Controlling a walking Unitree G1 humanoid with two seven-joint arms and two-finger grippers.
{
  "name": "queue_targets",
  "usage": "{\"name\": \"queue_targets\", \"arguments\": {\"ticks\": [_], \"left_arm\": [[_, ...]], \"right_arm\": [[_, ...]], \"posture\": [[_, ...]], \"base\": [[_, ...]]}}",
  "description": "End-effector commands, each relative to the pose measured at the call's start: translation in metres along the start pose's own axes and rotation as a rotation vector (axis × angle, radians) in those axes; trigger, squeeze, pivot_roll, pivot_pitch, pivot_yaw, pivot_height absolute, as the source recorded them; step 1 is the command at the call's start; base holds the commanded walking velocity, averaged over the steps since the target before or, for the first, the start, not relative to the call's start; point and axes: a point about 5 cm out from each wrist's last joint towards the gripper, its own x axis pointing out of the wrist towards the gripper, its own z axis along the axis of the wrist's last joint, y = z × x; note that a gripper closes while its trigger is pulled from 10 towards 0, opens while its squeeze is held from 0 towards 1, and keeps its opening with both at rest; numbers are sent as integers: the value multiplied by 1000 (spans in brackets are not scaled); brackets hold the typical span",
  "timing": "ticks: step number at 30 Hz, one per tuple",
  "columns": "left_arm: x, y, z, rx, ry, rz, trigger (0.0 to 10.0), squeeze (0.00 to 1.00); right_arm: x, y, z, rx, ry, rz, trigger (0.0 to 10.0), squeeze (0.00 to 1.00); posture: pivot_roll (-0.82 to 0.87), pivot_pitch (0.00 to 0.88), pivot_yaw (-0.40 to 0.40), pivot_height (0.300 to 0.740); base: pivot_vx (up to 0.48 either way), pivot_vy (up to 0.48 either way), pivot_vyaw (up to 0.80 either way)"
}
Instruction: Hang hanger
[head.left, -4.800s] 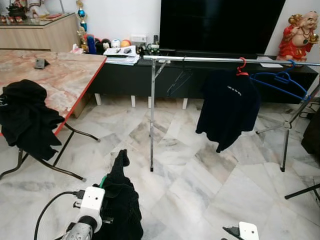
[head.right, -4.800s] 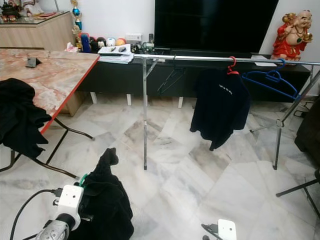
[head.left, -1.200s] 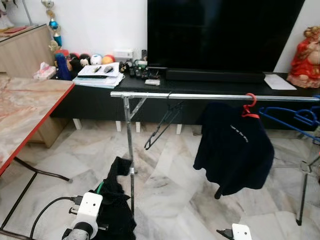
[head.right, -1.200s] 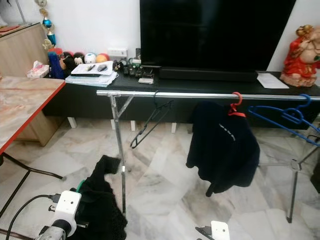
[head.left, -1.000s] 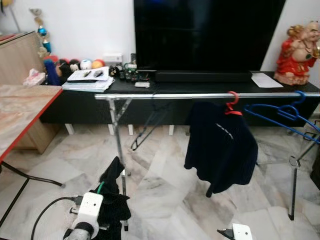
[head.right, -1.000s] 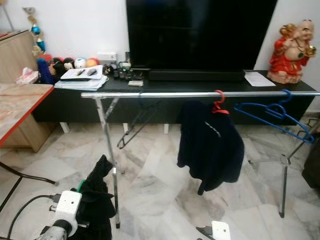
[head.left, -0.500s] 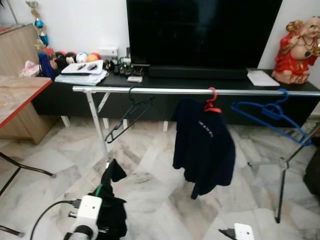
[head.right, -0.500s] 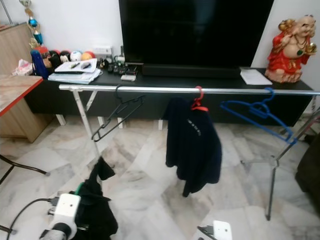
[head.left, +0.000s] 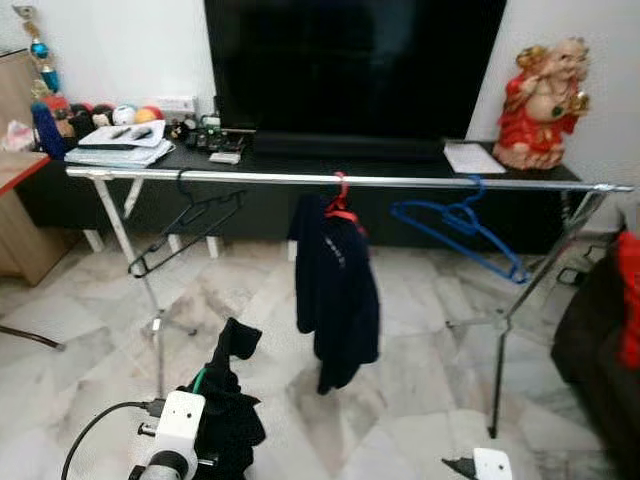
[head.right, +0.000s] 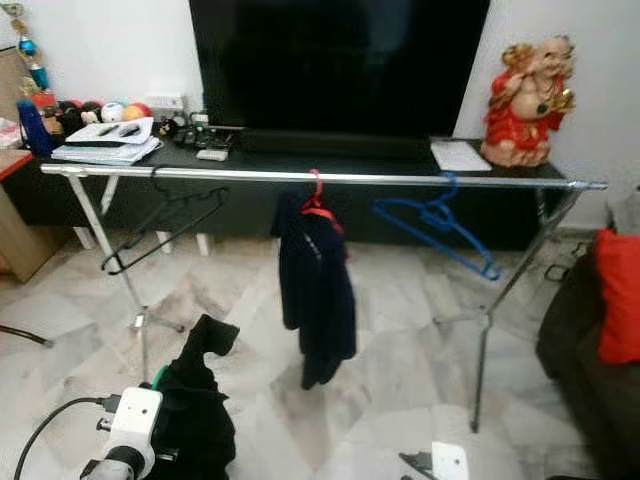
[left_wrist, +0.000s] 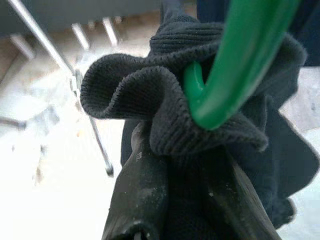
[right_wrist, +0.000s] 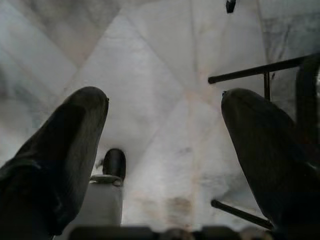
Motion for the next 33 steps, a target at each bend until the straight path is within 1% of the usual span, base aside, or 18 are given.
{"name": "queue_targets", "arguments": {"ticks": [1, 2, 3, 7, 11, 13, 15, 16, 17, 19, 20, 23, 26, 33], "left_arm": [[3, 6, 11, -18, -43, 22, 10000, 0], [3, 6, 11, -18, -43, 21, 10000, 0], [2, 6, 13, -36, -56, 24, 10000, 0], [0, 8, 13, 0, -56, 26, 10000, 0], [0, 12, 16, -9, -68, 61, 10000, 0], [0, 16, 20, 34, -85, 82, 10000, 0], [-2, 21, 21, 57, -94, 100, 10000, 0], [-3, 24, 21, 35, -96, 125, 10000, 0], [-3, 24, 21, 35, -96, 125, 10000, 0], [-5, 26, 18, -8, -89, 162, 10000, 0], [-5, 25, 18, -16, -89, 165, 10000, 0], [-5, 23, 19, -27, -95, 165, 10000, 0], [-2, 20, 22, -43, -100, 166, 10000, 0], [3, 17, 27, -43, -108, 154, 10000, 0]], "right_arm": [[1, 4, 3, 2, -7, 11, 10000, 0], [1, 4, 3, 2, -7, 12, 10000, 0], [1, 4, 3, 1, -6, 11, 10000, 0], [1, 4, 4, -6, -6, 13, 10000, 0], [1, 4, 4, -3, -8, 12, 10000, 0], [1, 3, 4, -4, -9, 11, 10000, 0], [1, 3, 5, -6, -9, 9, 10000, 0], [1, 2, 5, -8, -8, 6, 10000, 0], [1, 2, 5, -8, -8, 6, 10000, 0], [1, 1, 5, -16, -5, 4, 10000, 0], [1, 1, 5, -18, -5, 4, 10000, 0], [1, 1, 5, -33, -4, 6, 10000, 0], [1, 0, 5, -43, -3, 7, 10000, 0], [1, 1, 5, -52, -5, 13, 10000, 0]], "posture": [[58, 6, -45, 740], [58, 6, -45, 740], [64, 8, -49, 740], [63, 10, -48, 740], [58, 10, -47, 740], [57, 10, -50, 740], [59, 12, -52, 740], [65, 12, -54, 740], [65, 12, -54, 740], [62, 15, -61, 740], [62, 15, -61, 740], [62, 16, -63, 740], [57, 14, -59, 740], [48, 14, -54, 740]], "base": [[0, 0, 0], [0, 0, 0], [0, 0, 0], [0, 0, 0], [0, 0, 0], [0, 0, 0], [0, 0, 0], [0, 0, 0], [0, 0, 0], [0, 0, 0], [0, 0, 0], [0, 0, 0], [282, 0, 0], [331, 0, 0]]}}
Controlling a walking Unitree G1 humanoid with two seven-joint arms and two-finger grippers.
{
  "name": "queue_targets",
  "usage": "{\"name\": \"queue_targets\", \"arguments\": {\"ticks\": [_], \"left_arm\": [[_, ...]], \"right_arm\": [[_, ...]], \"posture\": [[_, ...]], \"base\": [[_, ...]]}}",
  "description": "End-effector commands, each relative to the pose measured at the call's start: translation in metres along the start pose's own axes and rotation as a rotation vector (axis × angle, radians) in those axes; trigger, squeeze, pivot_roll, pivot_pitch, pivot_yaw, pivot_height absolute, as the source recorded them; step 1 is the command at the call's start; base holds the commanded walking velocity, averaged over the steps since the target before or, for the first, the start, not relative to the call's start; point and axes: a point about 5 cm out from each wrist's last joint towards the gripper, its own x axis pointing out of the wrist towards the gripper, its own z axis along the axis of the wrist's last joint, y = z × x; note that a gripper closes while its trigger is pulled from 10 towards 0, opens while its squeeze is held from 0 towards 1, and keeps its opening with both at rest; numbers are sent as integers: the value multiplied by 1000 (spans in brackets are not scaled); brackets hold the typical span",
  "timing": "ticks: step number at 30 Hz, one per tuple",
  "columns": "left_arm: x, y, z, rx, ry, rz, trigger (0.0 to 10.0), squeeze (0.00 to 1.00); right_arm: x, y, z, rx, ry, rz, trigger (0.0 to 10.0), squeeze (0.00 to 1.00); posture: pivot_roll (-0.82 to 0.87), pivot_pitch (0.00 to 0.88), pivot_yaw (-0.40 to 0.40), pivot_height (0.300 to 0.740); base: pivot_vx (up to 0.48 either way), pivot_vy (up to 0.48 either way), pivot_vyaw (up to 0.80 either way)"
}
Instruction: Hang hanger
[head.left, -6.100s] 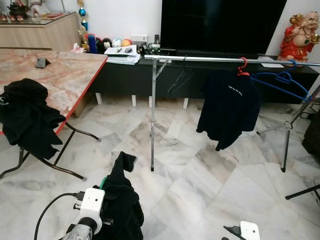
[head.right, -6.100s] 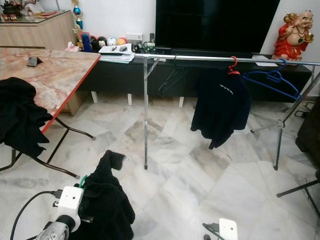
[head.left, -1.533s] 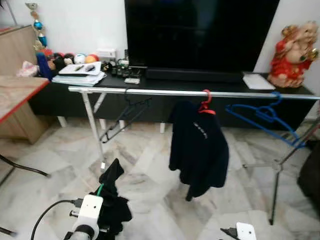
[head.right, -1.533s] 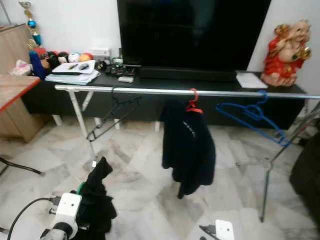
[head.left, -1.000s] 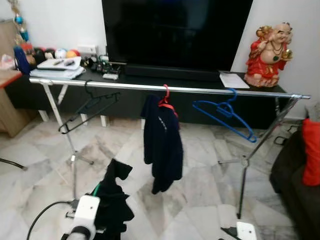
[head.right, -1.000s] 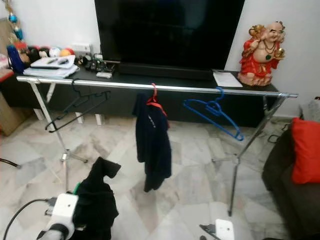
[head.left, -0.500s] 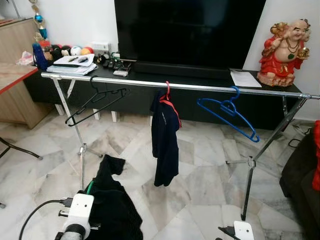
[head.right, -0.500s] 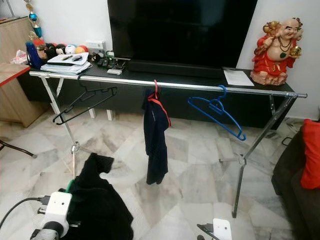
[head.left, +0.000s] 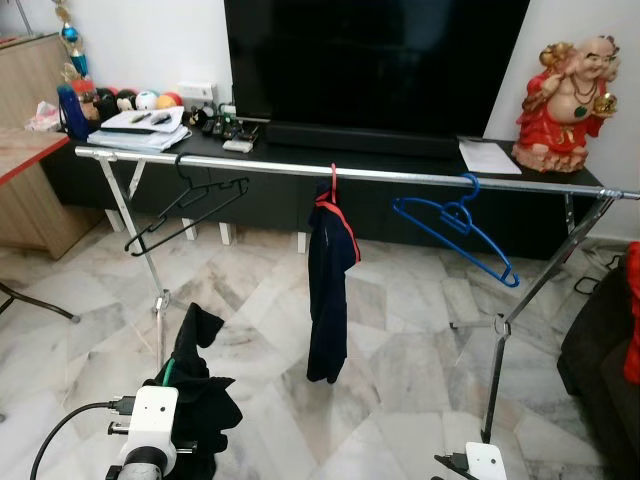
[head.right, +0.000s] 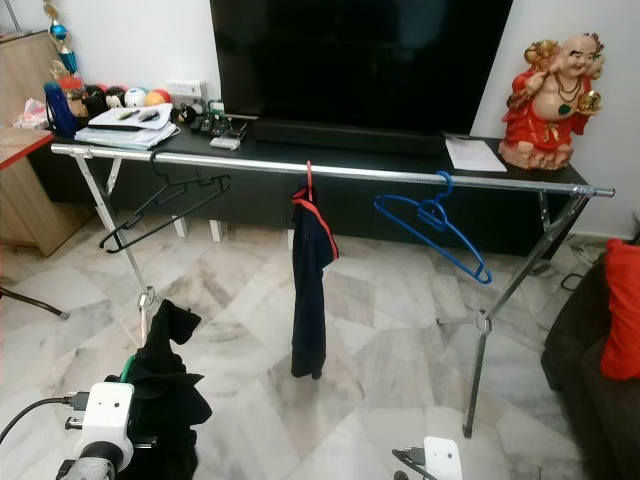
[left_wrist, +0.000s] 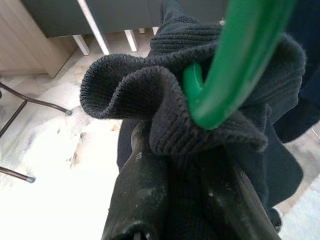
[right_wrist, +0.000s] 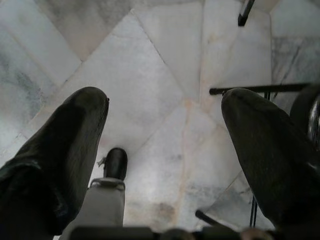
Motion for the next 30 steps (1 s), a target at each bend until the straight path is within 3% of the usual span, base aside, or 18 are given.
{"name": "queue_targets", "arguments": {"ticks": [1, 23, 30], "left_arm": [[6, 2, 13, -10, -44, 20, 10000, 0], [3, -3, 11, -22, -41, 13, 10000, 0], [4, -4, 12, -20, -41, 9, 10000, 0]], "right_arm": [[1, 2, 5, -13, -9, 8, 10000, 0], [1, 2, 6, -10, -23, 13, 10000, 0], [1, 3, 6, -4, -26, 19, 10000, 0]], "posture": [[48, 14, -54, 740], [55, 17, -62, 740], [56, 17, -61, 740]], "base": [[352, 0, 0], [371, 0, 0], [381, 0, 611]]}}
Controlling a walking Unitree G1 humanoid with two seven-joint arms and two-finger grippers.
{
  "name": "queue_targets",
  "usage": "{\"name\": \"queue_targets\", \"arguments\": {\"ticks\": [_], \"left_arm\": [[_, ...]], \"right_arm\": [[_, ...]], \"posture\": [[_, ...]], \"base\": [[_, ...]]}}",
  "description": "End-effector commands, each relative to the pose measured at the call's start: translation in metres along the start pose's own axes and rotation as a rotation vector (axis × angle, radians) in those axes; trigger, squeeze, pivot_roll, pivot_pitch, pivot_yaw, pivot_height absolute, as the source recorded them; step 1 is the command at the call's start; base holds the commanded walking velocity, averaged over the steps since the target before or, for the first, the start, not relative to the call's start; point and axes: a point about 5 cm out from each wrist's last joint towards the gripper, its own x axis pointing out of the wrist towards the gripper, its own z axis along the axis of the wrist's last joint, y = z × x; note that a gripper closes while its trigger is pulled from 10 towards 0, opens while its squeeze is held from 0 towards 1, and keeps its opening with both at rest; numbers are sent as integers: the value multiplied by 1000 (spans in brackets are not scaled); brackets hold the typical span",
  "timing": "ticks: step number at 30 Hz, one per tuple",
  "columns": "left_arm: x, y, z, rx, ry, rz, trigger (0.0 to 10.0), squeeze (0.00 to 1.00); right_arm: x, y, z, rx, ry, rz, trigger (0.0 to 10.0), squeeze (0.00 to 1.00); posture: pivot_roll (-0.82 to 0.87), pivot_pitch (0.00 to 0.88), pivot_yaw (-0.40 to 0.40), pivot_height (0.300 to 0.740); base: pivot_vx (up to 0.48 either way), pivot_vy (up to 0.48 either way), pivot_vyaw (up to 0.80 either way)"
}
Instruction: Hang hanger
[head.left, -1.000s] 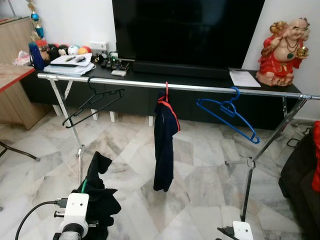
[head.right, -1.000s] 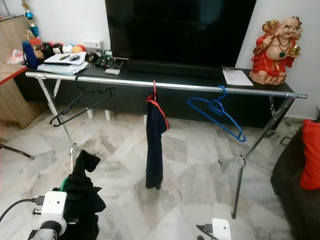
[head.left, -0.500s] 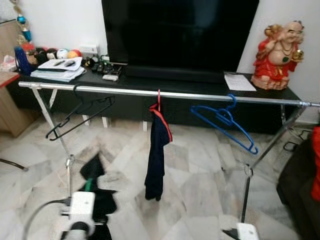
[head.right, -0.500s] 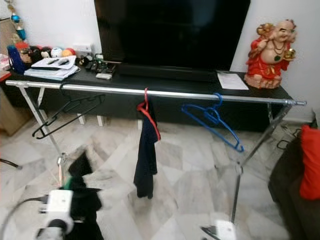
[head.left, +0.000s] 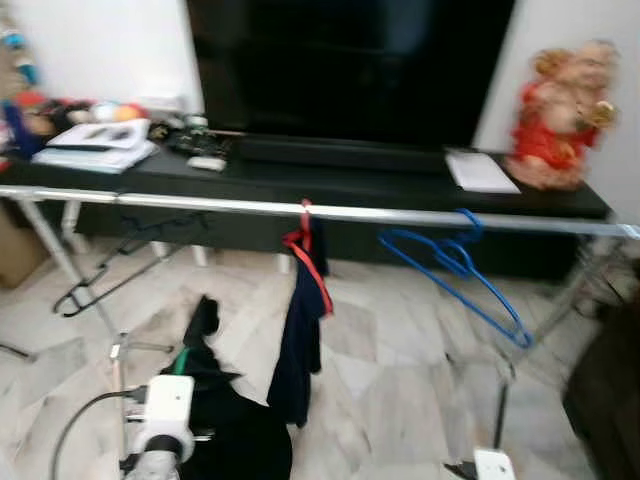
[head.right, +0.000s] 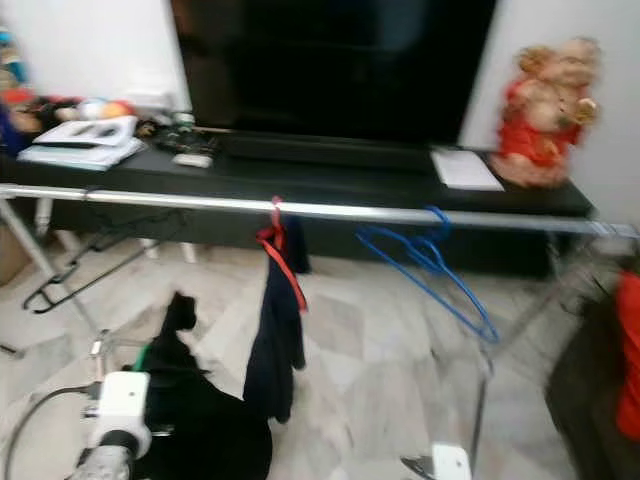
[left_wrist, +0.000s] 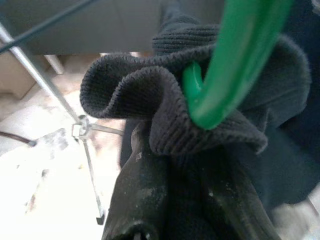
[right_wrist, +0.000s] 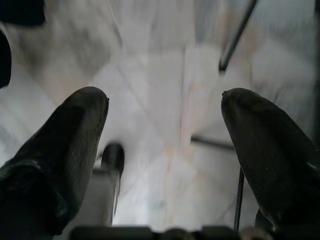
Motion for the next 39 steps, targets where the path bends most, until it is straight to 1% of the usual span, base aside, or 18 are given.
{"name": "queue_targets", "arguments": {"ticks": [1, 4, 6, 14, 17, 18, 21, 22, 23, 27, 29, 30, 31, 32, 33, 36, 37, 39], "left_arm": [[0, 11, 3, 14, -15, 30, 10000, 0], [0, 10, 3, 14, -16, 28, 10000, 0], [1, 10, 3, 13, -15, 26, 10000, 0], [1, 8, 4, 20, -18, 12, 10000, 0], [1, 5, 4, 17, -19, -20, 10000, 0], [0, 0, 4, 3, -25, -68, 10000, 0], [-1, -6, 6, -6, -39, -122, 10000, 0], [-3, -10, 6, 9, -42, -180, 10000, 0], [-3, -10, 6, 9, -42, -180, 10000, 0], [-5, -15, 7, 30, -44, -254, 10000, 0], [-7, -17, 8, 104, -51, -322, 10000, 0], [-7, -17, 8, 104, -51, -322, 10000, 0], [-8, -18, 9, 138, -54, -355, 10000, 0], [-8, -18, 9, 138, -54, -355, 10000, 0], [-8, -17, 10, 162, -60, -368, 10000, 0], [-5, -13, 22, 144, -115, -351, 10000, 0], [-4, -12, 31, 133, -151, -361, 10000, 0], [-3, -14, 37, 166, -173, -394, 10000, 0]], "right_arm": [[2, 11, 6, -1, -24, 27, 10000, 0], [2, 11, 6, -1, -22, 34, 10000, 0], [2, 12, 6, 24, -20, 34, 10000, 0], [2, 11, 6, 24, -22, 27, 10000, 0], [2, 11, 6, 25, -21, 23, 10000, 0], [2, 10, 6, 27, -21, 22, 10000, 0], [2, 10, 6, 29, -22, 21, 10000, 0], [2, 10, 6, 28, -22, 19, 10000, 0], [2, 10, 6, 28, -22, 19, 10000, 0], [2, 9, 6, 24, -23, 15, 10000, 0], [2, 9, 6, 20, -23, 14, 10000, 0], [2, 9, 6, 20, -23, 14, 10000, 0], [2, 9, 6, 17, -23, 15, 10000, 0], [2, 9, 6, 17, -23, 15, 10000, 0], [2, 9, 7, 15, -23, 16, 10000, 0], [2, 9, 7, 12, -23, 17, 10000, 0], [2, 9, 7, 10, -23, 17, 10000, 0], [2, 9, 7, 6, -23, 18, 10000, 0]], "posture": [[56, 17, -61, 740], [59, 18, -62, 740], [59, 16, -60, 740], [57, 15, -61, 740], [60, 15, -62, 740], [61, 15, -64, 740], [60, 16, -65, 740], [61, 17, -66, 740], [61, 17, -66, 740], [62, 20, -68, 740], [66, 25, -71, 740], [66, 25, -71, 740], [67, 26, -73, 740], [67, 26, -73, 740], [67, 29, -73, 740], [71, 31, -76, 740], [71, 30, -76, 740], [71, 28, -76, 740]], "base": [[382, 0, 587], [386, 0, 585], [384, 0, 0], [384, 0, 0], [386, 0, 0], [337, 0, 0], [196, 0, 0], [0, 0, 0], [0, 0, 0], [0, 0, 0], [0, 0, 0], [0, 0, 0], [0, 0, 0], [0, 0, 0], [0, 0, 0], [0, 0, 0], [0, 0, 0], [0, 0, 0]]}}
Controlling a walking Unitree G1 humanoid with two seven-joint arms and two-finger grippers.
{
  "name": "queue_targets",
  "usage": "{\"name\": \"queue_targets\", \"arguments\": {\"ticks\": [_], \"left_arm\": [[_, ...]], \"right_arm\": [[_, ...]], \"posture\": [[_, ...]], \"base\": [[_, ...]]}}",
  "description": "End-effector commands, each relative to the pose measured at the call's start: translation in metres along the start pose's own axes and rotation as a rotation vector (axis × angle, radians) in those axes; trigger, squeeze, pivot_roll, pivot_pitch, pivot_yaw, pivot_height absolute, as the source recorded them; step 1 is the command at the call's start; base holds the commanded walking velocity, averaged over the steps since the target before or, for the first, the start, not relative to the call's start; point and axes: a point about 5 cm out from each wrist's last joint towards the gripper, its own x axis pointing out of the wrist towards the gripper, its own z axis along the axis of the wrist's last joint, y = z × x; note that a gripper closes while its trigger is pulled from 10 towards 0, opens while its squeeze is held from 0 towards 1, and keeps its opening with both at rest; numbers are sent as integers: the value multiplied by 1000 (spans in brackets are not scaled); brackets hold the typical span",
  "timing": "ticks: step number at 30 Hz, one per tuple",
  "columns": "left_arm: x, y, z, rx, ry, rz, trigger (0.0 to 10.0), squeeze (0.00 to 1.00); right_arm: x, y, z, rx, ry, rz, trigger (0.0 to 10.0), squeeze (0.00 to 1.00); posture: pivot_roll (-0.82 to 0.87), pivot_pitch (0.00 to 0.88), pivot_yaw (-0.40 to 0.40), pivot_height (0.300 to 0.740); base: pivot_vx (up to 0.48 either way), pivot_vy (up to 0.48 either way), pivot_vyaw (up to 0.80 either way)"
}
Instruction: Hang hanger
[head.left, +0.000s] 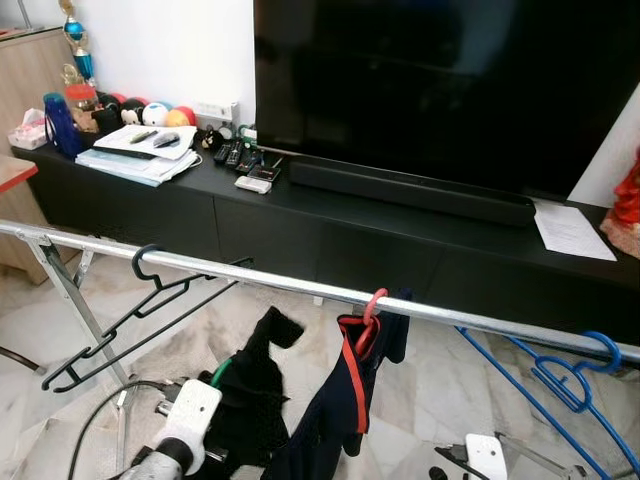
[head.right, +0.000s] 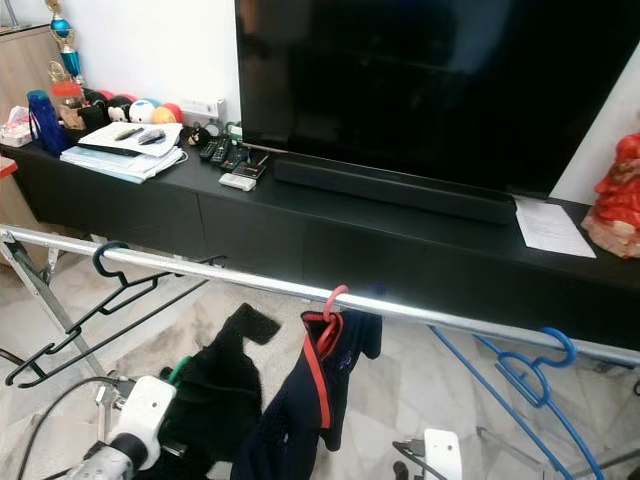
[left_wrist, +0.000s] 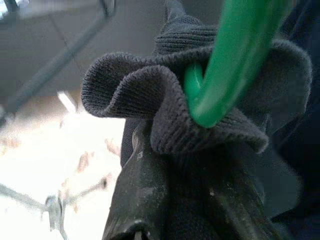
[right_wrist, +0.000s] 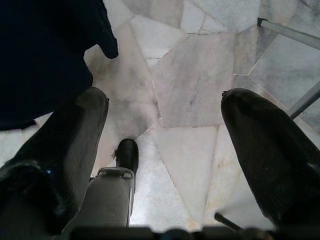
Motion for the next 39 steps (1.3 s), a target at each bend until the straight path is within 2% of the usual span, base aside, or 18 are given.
{"name": "queue_targets", "arguments": {"ticks": [1, 5, 7, 16, 21, 25, 32, 39], "left_arm": [[7, 0, 19, 60, -74, -45, 10000, 0], [13, -1, 25, 148, -79, -102, 10000, 0], [18, 2, 31, 159, -92, -96, 10000, 0], [32, 12, 52, 143, -162, -52, 10000, 0], [41, 13, 58, 165, -168, -45, 10000, 0], [52, 18, 63, 159, -154, 23, 10000, 0], [65, 13, 76, 125, -193, 27, 10000, 0], [78, 14, 86, 132, -206, 58, 10000, 0]], "right_arm": [[0, -3, 0, -9, 4, -7, 10000, 0], [0, -2, 0, -12, 1, -8, 10000, 0], [0, -2, 0, -10, -3, -11, 10000, 0], [0, -3, 0, -15, -6, -16, 10000, 0], [0, -3, 0, -19, -6, -21, 10000, 0], [0, -3, 1, -14, -9, -26, 10000, 0], [0, -4, 1, -13, -9, -32, 10000, 0], [0, -4, 2, -14, -12, -35, 10000, 0]], "posture": [[71, 27, -76, 740], [70, 21, -76, 740], [64, 15, -74, 740], [61, 0, -78, 740], [57, 0, -80, 740], [47, 2, -84, 740], [41, 7, -90, 740], [41, 5, -94, 740]], "base": [[0, 0, 0], [0, 0, 0], [0, 0, 0], [0, 0, 0], [0, 0, 0], [0, 0, 0], [0, 0, 0], [0, 0, 0]]}}
